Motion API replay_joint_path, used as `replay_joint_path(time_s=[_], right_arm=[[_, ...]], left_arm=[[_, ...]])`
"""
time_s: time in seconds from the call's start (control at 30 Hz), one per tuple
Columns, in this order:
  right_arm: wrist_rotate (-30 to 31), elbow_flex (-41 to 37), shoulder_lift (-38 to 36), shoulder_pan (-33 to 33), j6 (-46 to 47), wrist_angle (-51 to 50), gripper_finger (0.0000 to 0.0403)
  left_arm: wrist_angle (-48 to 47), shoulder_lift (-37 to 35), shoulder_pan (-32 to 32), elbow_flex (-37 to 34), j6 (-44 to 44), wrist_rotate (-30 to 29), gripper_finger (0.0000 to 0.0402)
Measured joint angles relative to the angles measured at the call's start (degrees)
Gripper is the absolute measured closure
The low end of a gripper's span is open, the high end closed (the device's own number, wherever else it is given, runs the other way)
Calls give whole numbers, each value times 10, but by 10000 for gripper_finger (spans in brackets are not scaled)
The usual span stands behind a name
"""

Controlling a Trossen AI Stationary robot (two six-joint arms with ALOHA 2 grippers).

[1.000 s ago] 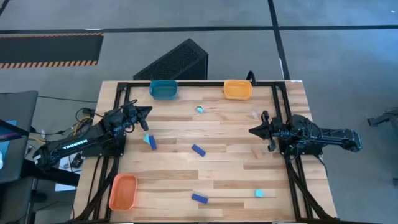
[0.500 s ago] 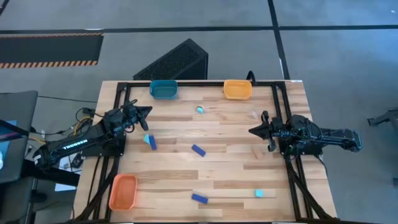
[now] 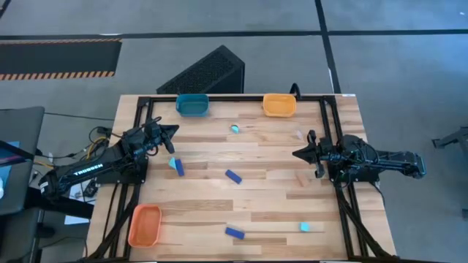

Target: Sort & place blocks by color

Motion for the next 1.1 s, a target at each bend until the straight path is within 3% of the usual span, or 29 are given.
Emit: replay_joint_path(time_s=[0.2,0.33,0.43,0.67,0.77,0.93,1.03,1.1], right_arm=[[0,0,0,0,-11,0,378],[0,0,0,-4,-154,0,378],[0,0,0,-4,-205,0,378],[21,-1,1,-6,-187,36,379],[27,-1,0,-8,-138,126,380],[63,-1,0,-14,-78,304,378],[145,-1,0,-25,-96,375,377],[178,-1,0,-31,-95,399,377]], left_arm=[[0,0,0,0,0,0,401],[0,0,0,0,0,0,401],[0,0,0,0,0,0,401],[9,0,0,0,4,-4,401],[41,0,3,0,11,-79,401],[85,0,3,2,-168,-218,401],[58,0,3,5,-269,-229,401],[58,0,3,6,-282,-223,401]])
